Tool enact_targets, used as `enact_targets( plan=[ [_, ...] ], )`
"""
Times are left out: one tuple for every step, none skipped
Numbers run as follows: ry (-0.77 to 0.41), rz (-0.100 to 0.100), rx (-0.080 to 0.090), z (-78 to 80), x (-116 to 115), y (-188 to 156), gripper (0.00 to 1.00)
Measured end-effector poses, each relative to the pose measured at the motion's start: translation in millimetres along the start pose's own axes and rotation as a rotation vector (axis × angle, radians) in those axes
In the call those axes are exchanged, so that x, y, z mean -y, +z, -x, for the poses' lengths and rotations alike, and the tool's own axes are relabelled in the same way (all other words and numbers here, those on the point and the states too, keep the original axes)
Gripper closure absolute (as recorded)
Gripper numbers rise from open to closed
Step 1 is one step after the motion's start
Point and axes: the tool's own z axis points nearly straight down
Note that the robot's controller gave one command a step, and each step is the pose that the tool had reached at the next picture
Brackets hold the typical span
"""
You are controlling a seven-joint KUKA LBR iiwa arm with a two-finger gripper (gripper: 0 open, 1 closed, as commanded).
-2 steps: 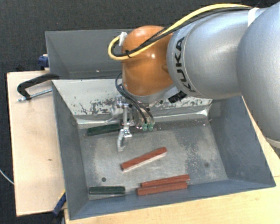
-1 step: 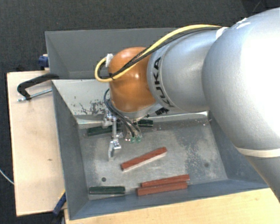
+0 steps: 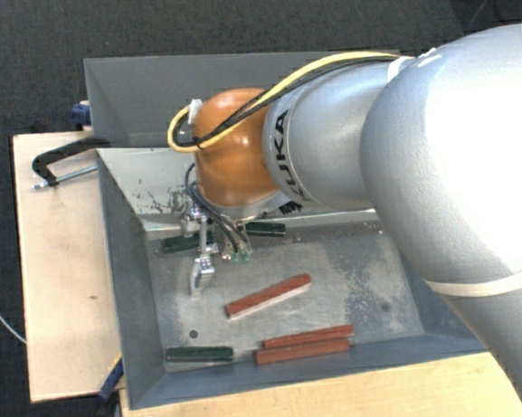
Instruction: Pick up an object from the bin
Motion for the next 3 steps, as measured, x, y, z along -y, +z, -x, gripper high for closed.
enact_targets(
  plan=[
    [0.001, -0.008, -0.011, 6.4, 14, -1, 1.00],
    [0.001, -0.008, -0.011, 6.5, 14, -1, 1.00],
    [-0.063, -0.009, -0.011, 2.4, 4, -141, 1.00]
  ],
)
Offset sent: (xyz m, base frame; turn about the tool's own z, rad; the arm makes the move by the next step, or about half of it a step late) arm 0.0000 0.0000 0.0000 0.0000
